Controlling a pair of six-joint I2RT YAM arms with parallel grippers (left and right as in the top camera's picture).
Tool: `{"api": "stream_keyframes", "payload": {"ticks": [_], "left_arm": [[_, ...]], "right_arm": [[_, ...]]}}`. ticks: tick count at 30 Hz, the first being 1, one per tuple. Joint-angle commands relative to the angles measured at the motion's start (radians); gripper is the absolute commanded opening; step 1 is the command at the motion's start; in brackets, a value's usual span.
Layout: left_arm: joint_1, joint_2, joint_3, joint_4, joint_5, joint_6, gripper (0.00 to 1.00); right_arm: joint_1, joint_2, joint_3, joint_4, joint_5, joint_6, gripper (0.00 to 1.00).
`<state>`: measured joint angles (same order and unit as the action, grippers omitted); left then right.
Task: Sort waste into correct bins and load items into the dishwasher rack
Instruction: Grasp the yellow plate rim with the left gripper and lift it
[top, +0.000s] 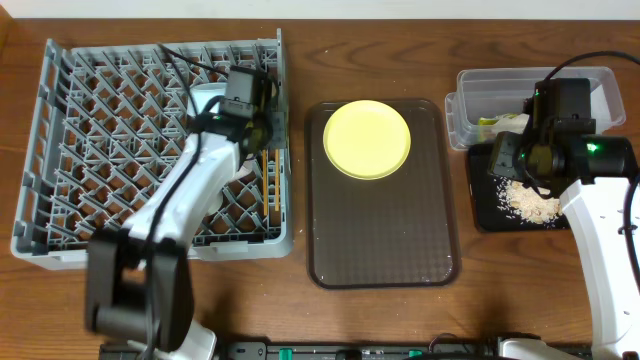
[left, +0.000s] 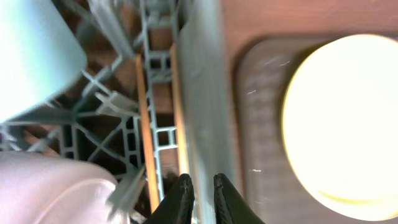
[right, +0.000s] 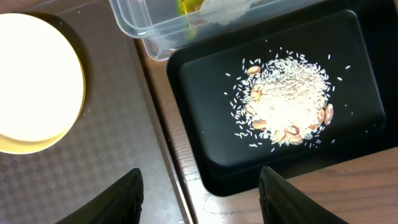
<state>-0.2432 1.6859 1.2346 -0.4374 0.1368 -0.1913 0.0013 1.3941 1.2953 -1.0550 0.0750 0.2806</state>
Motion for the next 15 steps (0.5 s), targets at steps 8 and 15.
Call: {"api": "stream_keyframes", "payload": {"ticks": [8,15], "left_arm": [[-0.196,-0.098,0.026,0.004,0.028,0.24,0.35],[-0.334,0.018,0.026,0.113,0.027,0.341,0.45]], "right_arm": [[-0.01,-0.001,0.014,0.004,-0.005,-0.008,0.65],[-0.009,-0.001,0.014,0.001,-0.005,-0.008,0.68]]}}
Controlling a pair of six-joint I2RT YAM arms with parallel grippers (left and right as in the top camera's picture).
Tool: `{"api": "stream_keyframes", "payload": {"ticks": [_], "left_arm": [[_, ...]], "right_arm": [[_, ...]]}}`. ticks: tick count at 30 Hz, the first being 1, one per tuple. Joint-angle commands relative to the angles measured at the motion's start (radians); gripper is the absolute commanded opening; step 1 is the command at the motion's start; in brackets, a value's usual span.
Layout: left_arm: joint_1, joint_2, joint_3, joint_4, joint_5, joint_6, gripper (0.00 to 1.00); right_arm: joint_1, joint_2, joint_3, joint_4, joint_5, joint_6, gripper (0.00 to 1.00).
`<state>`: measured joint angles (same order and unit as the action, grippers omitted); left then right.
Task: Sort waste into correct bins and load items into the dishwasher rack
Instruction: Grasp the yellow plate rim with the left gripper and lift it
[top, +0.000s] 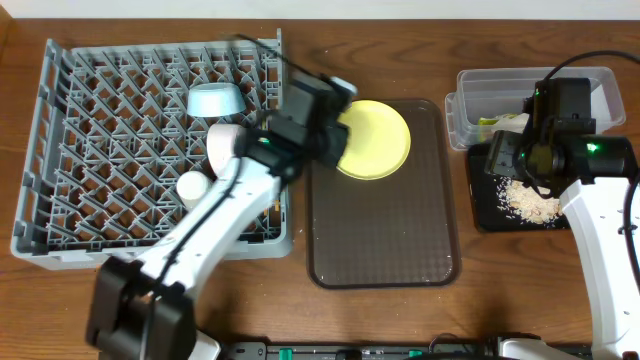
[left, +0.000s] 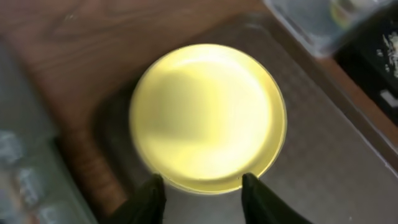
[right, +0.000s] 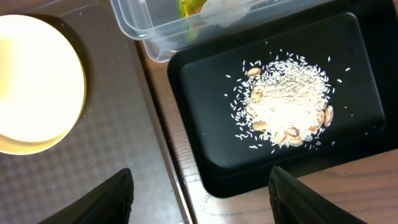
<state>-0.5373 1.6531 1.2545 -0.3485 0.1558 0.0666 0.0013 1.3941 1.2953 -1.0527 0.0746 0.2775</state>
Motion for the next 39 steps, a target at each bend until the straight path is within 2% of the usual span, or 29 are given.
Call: {"api": "stream_keyframes", "payload": {"ticks": [1,11,26,27,35,39], "left_arm": [[-0.056,0.071,0.006,0.043,0.008,0.094,0.46],[-0.154,0.271,0.006,0.204,0.008,0.124,0.46],[-0.16,0.406,0.006,0.224,0.008,0.124,0.46],[-0.16,0.412,0.006,0.224,0.008,0.124,0.44],[-0.16,0.426,0.006,0.181,0.009,0.123,0.14],[-0.16,0.425,0.006,0.177,0.009,0.11,0.06]], "right_arm": [[-0.009,-0.001,0.014,-0.003,-0.005,-0.005,0.68],[-0.01,-0.001,0.014,-0.008,-0.035,-0.017,0.68],[-0.01,-0.001,0.014,-0.007,-0.034,-0.017,0.68],[-0.01,-0.001,0.014,-0.007,-0.034,-0.018,0.68],[-0.01,-0.001,0.014,-0.018,-0.034,-0.026,0.68],[-0.01,-0.001,0.014,-0.026,-0.035,-0.032,0.67]]}}
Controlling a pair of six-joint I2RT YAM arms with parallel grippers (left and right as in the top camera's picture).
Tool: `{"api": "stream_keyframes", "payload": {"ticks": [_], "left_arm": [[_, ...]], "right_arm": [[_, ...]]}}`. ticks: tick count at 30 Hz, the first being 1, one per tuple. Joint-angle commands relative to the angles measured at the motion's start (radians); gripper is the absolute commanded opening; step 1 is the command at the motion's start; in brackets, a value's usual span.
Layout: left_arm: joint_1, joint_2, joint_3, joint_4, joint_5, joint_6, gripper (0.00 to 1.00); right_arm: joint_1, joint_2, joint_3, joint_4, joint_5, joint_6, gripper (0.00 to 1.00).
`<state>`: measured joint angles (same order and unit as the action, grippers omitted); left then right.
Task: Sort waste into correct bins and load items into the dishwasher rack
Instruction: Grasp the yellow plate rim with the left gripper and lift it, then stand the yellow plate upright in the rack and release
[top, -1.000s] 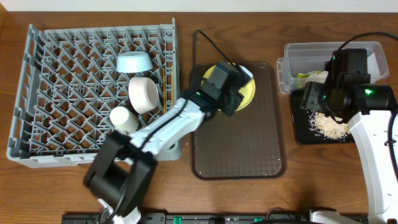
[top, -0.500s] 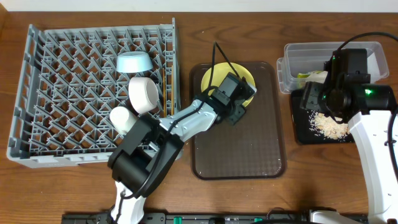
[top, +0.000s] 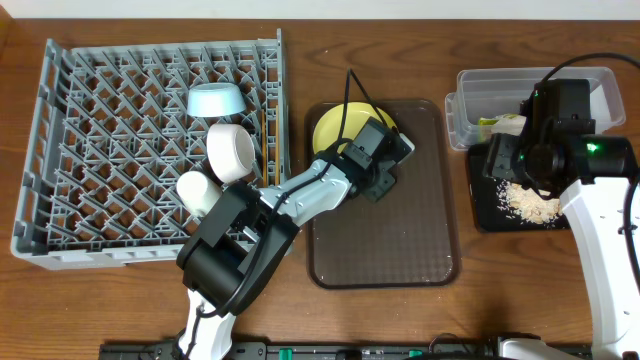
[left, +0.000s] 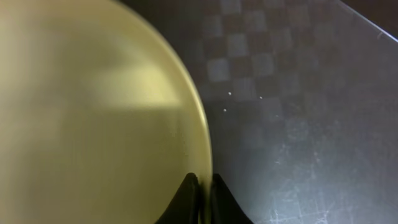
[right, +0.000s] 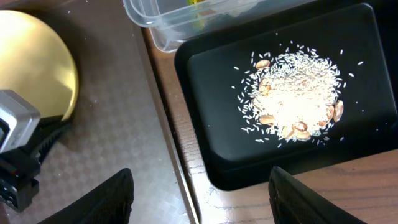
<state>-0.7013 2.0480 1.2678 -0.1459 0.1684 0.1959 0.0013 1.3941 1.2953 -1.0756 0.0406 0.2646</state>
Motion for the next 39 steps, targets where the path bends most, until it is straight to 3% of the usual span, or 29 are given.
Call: {"api": "stream_keyframes", "payload": {"ticks": [1,9,20,23,30,34,39], "left_arm": [[0.004,0.03,-0.007,-0.025,-0.003,-0.023,0.06],[0.004,-0.053,-0.007,-0.027,0.0,-0.099,0.06],[0.01,-0.409,-0.007,-0.032,-0.047,-0.26,0.06],[0.035,-0.49,-0.007,-0.036,-0.061,-0.34,0.06],[0.19,-0.594,-0.007,-0.063,-0.055,-0.678,0.06],[0.307,-0.594,-0.007,-0.116,0.052,-0.835,0.06],[0.455,-0.578,-0.007,-0.113,0.307,-0.872,0.06]], "right_arm": [[-0.009,-0.001,0.014,-0.003,-0.001,-0.019,0.67],[-0.01,-0.001,0.014,-0.01,0.0,-0.031,0.67],[-0.01,-0.001,0.014,-0.013,-0.005,-0.031,0.66],[-0.01,-0.001,0.014,-0.015,-0.005,-0.031,0.66],[-0.01,-0.001,0.014,-0.02,-0.004,-0.035,0.66],[-0.01,-0.001,0.014,-0.02,-0.003,-0.046,0.66],[-0.01,-0.001,0.014,-0.026,-0.004,-0.046,0.66]]}}
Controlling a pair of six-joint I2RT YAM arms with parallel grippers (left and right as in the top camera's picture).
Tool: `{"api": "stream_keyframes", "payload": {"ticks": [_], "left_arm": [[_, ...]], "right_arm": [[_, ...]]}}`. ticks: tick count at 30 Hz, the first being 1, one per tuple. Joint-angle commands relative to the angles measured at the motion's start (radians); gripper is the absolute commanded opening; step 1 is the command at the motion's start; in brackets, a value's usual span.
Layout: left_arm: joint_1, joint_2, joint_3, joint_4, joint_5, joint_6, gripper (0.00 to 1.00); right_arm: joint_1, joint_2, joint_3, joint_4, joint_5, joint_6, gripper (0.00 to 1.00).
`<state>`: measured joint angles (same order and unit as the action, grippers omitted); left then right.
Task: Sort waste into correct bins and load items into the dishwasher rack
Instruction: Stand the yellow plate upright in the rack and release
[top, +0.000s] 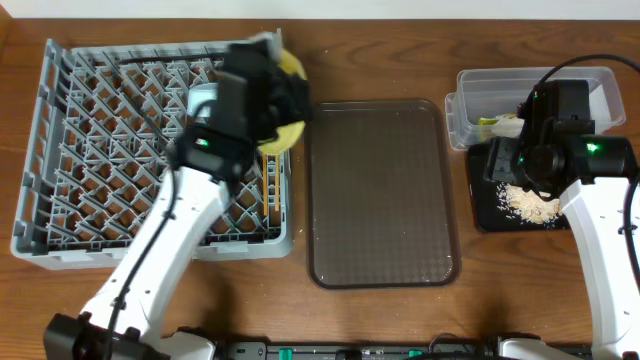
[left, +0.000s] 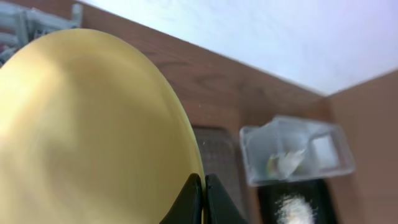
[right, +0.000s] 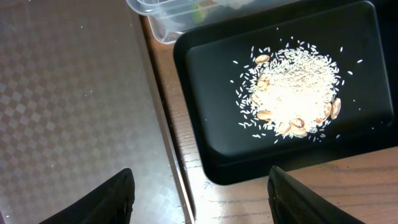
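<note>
The yellow plate (top: 283, 135) is lifted on edge over the right rim of the grey dishwasher rack (top: 60, 190), with my left gripper (left: 203, 190) shut on its rim; it fills the left wrist view (left: 87, 130). A light blue bowl (top: 205, 100) shows in the rack behind the arm. My right gripper (right: 198, 199) stands open above the gap between the brown tray (top: 380, 190) and the black bin (right: 292, 93) holding rice and nuts. The clear bin (top: 500, 100) with wrappers sits behind it.
The brown serving tray (right: 68, 112) lies between rack and bins, bare. The rack's tall tines and right wall (top: 282, 210) stand under the plate. The left arm crosses the rack's near half. The table's front edge runs along the bottom.
My left gripper, shut on the yellow plate's edge while it lay on the tray, has carried it off the tray; it now hangs tilted over the rack's right side. The right arm stayed.
My left gripper was shut low inside the rack by its right wall. Then it hovered open over the yellow plate on the tray. Then it was shut on the plate's rim. Now the tray is bare and the plate is held at the rack.
</note>
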<state>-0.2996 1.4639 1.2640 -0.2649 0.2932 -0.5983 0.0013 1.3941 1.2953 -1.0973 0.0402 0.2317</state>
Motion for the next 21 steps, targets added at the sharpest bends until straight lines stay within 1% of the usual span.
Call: {"api": "stream_keyframes", "payload": {"ticks": [1,7,10,15,21], "left_arm": [[0.077,0.009,-0.003,0.006,0.224,-0.077,0.06],[0.223,0.048,-0.003,0.026,0.549,-0.077,0.06],[0.265,0.07,-0.003,0.027,0.64,-0.077,0.06],[0.299,0.104,-0.003,0.027,0.688,-0.081,0.06],[0.308,0.136,-0.003,0.026,0.673,-0.072,0.06]], "right_arm": [[-0.01,-0.001,0.014,-0.005,-0.003,-0.013,0.66],[-0.01,-0.001,0.014,-0.006,-0.003,-0.013,0.66],[-0.01,-0.001,0.014,-0.008,-0.003,-0.013,0.66],[0.0,-0.001,0.014,-0.01,-0.004,-0.013,0.66],[-0.002,-0.001,0.014,-0.013,-0.003,-0.013,0.67]]}}
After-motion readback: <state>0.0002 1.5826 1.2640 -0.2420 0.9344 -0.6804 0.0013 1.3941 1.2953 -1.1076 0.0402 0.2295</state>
